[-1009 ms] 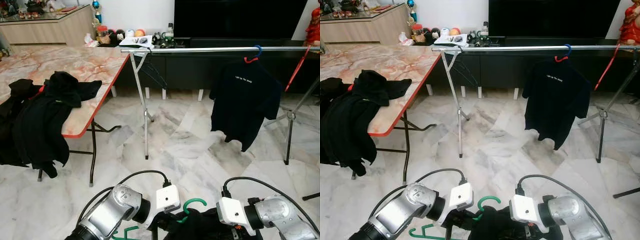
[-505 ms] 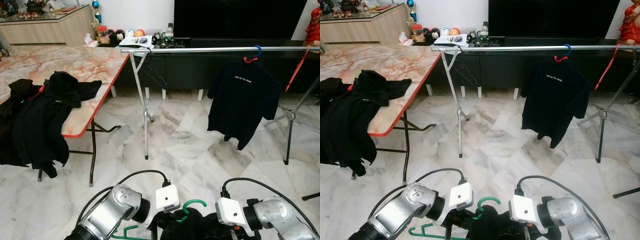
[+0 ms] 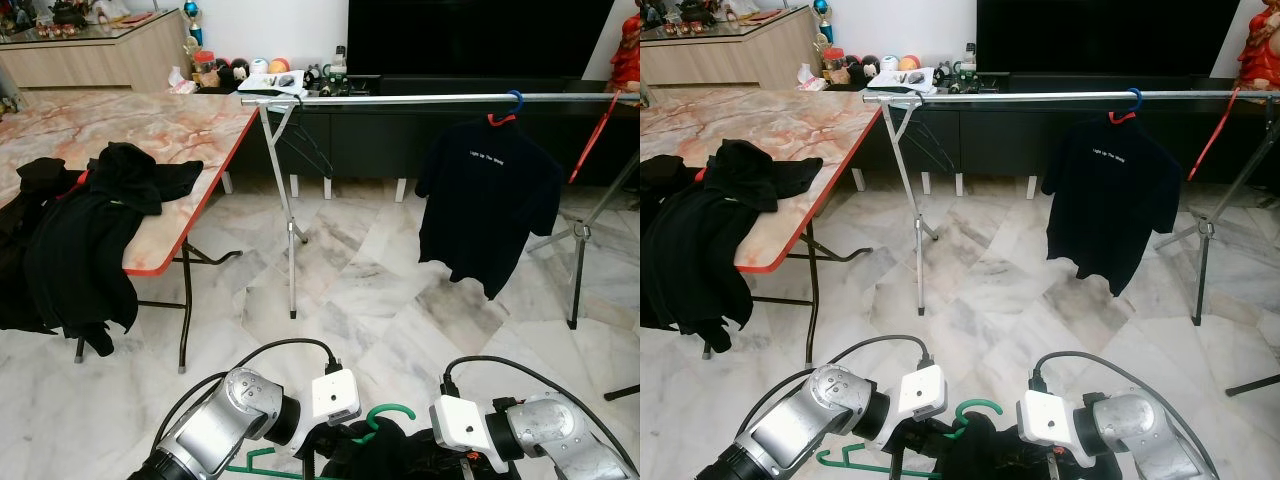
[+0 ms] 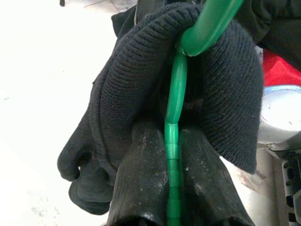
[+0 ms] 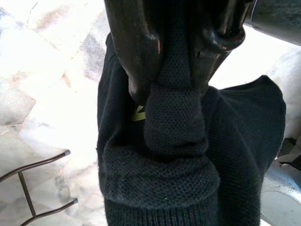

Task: Hang hanger

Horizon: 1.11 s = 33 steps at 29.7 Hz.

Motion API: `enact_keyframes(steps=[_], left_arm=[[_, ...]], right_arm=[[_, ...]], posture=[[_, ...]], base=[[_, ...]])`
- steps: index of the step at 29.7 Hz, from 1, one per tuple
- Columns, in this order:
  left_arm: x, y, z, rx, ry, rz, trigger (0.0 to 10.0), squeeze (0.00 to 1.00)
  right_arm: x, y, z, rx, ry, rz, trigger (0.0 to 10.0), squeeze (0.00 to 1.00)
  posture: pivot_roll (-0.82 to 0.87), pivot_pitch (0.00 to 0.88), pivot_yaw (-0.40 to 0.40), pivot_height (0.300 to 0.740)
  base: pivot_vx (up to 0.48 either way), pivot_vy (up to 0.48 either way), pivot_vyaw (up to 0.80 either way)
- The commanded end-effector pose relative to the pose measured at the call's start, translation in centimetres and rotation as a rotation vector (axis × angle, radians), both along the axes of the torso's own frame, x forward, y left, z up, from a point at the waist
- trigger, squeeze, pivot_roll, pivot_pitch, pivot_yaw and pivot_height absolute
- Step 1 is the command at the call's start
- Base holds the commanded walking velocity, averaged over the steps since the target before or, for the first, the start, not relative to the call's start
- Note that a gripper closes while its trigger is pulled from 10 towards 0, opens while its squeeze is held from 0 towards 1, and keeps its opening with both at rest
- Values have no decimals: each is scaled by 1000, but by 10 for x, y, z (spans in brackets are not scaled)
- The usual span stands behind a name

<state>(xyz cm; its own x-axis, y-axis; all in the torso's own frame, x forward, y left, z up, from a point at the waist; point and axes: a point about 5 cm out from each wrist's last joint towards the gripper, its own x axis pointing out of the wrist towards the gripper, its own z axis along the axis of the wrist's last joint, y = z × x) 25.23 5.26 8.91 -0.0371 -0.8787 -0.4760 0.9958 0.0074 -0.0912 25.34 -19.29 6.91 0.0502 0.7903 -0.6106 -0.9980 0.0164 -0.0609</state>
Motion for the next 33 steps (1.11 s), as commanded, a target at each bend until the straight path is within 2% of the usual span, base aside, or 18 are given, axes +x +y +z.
enact_keyframes(steps=[1,11,12,13,14,15,27,33], left_arm=[[2,-5,9,-23,-40,-23,10000,0],[4,-3,6,1,-52,-7,10000,0],[4,-2,6,1,-50,-7,10000,90],[3,-2,6,0,-43,-9,10000,584],[3,-2,6,-1,-38,-11,10000,584],[2,-2,6,-2,-27,-19,10000,1000],[1,-1,5,3,-23,-29,10000,1000],[0,8,3,42,-14,-39,10000,1000]], right_arm=[[2,2,0,-14,-19,11,0,0],[1,1,-2,-26,-19,9,0,0],[1,1,-2,-26,-19,8,0,0],[1,1,-2,-27,-19,7,0,0],[1,1,-3,-27,-19,7,0,0],[1,1,-3,-30,-19,7,0,0],[1,-1,-7,-64,-22,9,0,0],[1,-12,-14,-157,-36,0,0,0]], posture=[[64,66,39,740],[61,46,44,740],[61,40,45,740],[61,40,45,740],[61,40,45,740],[61,40,45,740],[60,32,47,740],[66,44,40,740]], base=[[0,0,0],[0,0,0],[0,0,0],[0,0,0],[0,0,0],[0,0,0],[0,0,0],[0,0,0]])
